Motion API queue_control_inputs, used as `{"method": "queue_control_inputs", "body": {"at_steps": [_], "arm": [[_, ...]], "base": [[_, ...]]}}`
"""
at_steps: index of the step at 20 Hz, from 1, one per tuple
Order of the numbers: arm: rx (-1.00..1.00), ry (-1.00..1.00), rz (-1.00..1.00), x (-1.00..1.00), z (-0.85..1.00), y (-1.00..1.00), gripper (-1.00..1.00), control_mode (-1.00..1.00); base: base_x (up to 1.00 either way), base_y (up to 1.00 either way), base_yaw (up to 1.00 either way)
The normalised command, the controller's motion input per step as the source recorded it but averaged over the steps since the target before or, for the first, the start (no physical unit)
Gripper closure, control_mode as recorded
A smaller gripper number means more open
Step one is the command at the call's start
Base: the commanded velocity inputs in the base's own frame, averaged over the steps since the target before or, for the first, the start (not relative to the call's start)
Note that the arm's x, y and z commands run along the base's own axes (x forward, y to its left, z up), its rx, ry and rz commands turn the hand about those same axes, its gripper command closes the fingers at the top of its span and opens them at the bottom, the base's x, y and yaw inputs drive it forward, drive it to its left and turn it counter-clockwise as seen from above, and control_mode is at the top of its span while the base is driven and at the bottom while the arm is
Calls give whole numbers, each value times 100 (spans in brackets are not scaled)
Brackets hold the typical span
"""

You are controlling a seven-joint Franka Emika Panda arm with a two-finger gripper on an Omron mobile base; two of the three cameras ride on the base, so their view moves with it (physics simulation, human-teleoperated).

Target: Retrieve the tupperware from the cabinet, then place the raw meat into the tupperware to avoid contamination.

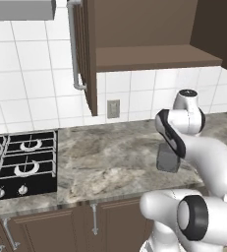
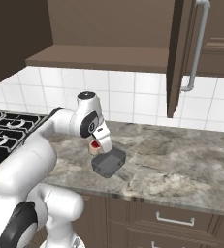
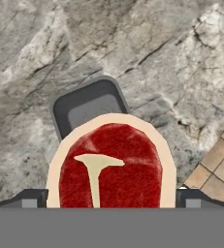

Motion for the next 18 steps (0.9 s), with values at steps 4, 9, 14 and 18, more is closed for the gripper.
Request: {"method": "queue_control_inputs", "body": {"at_steps": [4,9,14,18], "arm": [[1,6,-2,31,-19,-8,100,-100],[1,6,-1,25,-20,-11,100,-100],[0,4,-2,12,-25,-2,100,-100],[0,0,0,9,-19,0,100,-100]], "base": [[0,0,0],[0,0,0],[0,0,0],[0,0,0]]}}
